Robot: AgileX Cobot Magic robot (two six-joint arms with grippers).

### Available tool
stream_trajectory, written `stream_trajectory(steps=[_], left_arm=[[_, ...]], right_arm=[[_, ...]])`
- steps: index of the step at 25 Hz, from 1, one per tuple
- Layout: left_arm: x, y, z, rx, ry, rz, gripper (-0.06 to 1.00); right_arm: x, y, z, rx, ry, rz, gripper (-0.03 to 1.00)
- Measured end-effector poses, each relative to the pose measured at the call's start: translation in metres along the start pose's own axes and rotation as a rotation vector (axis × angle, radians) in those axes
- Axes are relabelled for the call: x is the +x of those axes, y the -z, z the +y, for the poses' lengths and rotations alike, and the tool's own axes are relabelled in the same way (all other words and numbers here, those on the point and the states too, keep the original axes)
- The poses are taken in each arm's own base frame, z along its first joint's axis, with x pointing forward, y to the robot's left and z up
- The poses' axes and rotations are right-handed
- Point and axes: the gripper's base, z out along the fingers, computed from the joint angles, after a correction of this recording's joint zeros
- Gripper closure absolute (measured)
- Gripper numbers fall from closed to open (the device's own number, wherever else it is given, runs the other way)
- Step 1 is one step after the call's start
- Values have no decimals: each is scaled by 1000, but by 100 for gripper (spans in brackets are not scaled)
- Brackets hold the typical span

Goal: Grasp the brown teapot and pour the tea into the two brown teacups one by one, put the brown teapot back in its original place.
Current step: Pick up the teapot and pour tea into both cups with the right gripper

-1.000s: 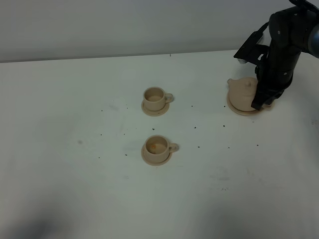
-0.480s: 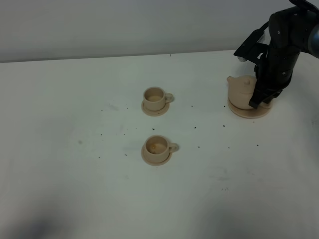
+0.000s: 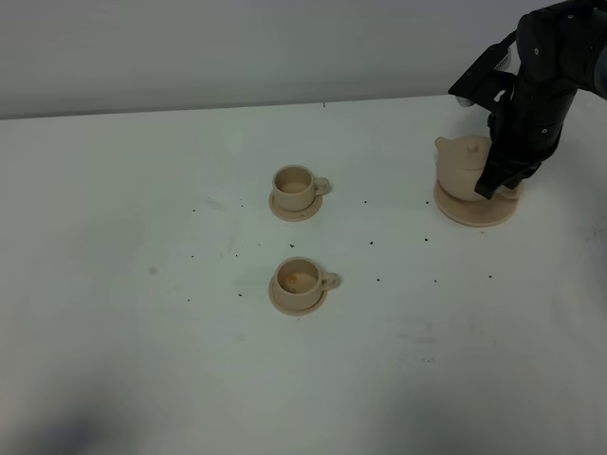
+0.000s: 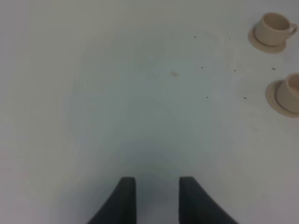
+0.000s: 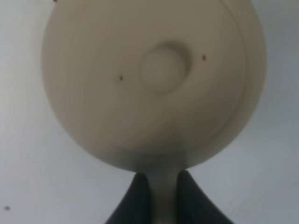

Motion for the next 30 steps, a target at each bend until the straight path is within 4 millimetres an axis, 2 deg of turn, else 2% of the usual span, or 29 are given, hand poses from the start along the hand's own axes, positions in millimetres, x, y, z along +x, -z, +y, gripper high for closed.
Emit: stream_trajectory(steps=[10, 15, 21, 30], left_arm=[[0, 0, 0, 0, 0, 0, 70], [0, 0, 0, 0, 0, 0, 70], [0, 0, 0, 0, 0, 0, 70], [0, 0, 0, 0, 0, 0, 70]], right_arm=[[-1, 2, 0, -3, -7, -3, 86], [-13, 11, 5, 5, 7, -33, 86], [-38, 25, 27, 53, 99, -62, 86], [-68, 32, 68, 156, 236, -93, 86]])
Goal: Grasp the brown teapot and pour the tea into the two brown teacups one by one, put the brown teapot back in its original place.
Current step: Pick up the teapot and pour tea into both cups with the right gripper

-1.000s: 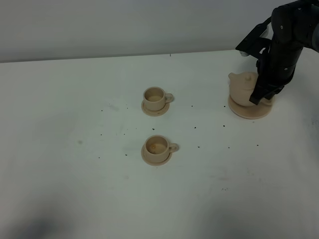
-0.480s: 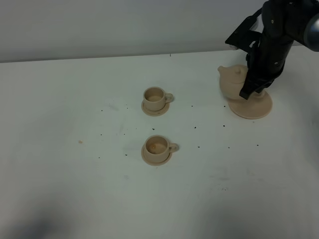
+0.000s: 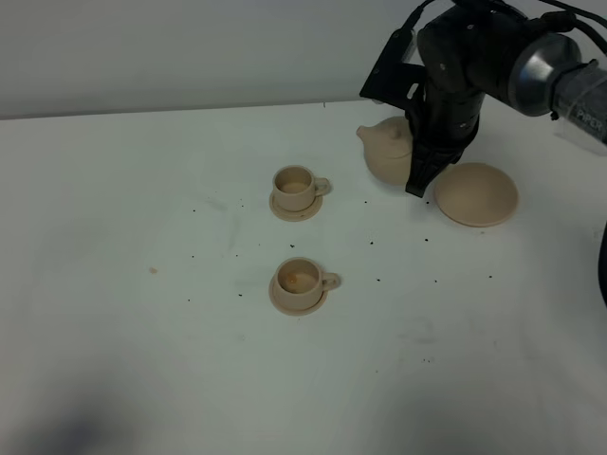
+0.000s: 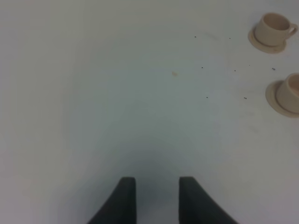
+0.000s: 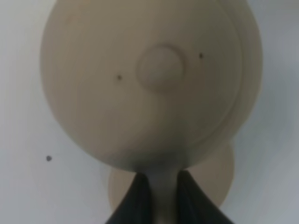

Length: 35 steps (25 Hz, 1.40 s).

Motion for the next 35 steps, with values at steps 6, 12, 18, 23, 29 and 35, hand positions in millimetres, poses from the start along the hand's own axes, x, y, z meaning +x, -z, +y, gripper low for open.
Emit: stream_trajectory(steps=[6, 12, 18, 23, 29, 35], left_arm=[[0, 0, 0, 0, 0, 0, 70], [0, 0, 0, 0, 0, 0, 70], [0, 0, 0, 0, 0, 0, 70], [0, 0, 0, 0, 0, 0, 70], [0, 0, 0, 0, 0, 0, 70], [0, 0, 0, 0, 0, 0, 70]], right_arm=[[-19, 4, 16, 73, 90, -15, 86], [-31, -9, 27, 102, 150, -7, 86], [-37, -12, 33, 132, 187, -9, 86], [-45, -9, 40, 158, 227, -25, 86], [-50, -7, 44, 186, 263, -32, 86], [-52, -5, 45, 218, 297, -21, 86]])
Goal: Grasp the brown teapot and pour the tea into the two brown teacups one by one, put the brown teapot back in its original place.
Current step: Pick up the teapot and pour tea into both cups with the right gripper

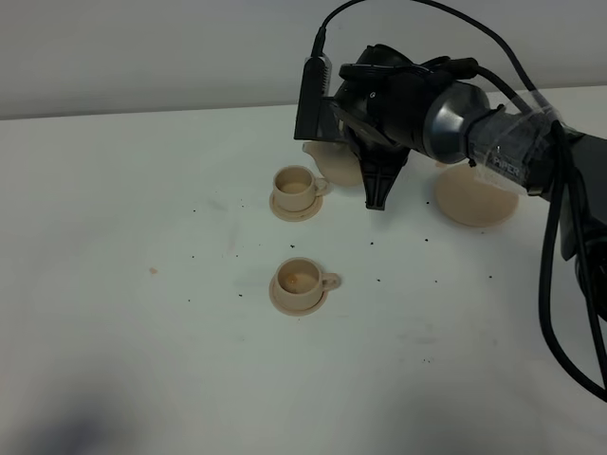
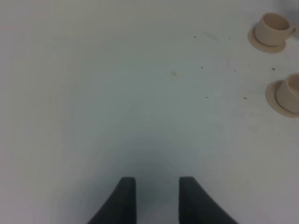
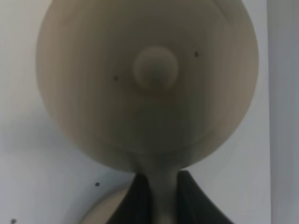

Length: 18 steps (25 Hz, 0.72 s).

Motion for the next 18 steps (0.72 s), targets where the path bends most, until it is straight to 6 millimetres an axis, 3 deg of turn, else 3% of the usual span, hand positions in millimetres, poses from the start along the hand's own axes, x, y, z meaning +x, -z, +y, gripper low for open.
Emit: stream_trajectory(steps=[7, 18], left_arm=[[0, 0, 0, 0, -1, 0, 70], [0, 0, 0, 0, -1, 0, 70]], right_arm=[[-2, -11, 7, -6, 29, 23, 86], [-10, -6, 10, 45, 98, 32, 86]])
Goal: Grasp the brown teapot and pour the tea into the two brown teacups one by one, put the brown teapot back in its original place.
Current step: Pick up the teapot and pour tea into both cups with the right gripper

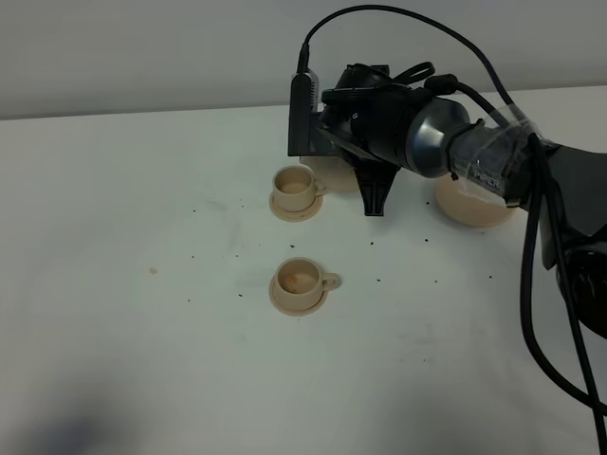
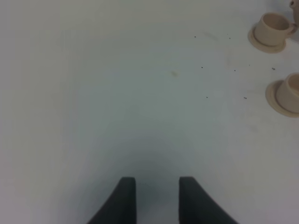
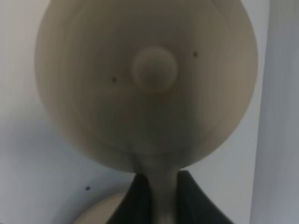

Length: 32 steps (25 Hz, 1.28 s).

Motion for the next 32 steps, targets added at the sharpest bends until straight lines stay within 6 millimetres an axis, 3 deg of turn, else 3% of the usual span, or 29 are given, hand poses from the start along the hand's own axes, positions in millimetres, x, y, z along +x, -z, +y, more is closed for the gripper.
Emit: stream_trajectory(steps=[32], left_arm=[[0, 0, 0, 0, 0, 0, 70]], right_arm=[[-9, -7, 6, 90, 127, 58, 86]])
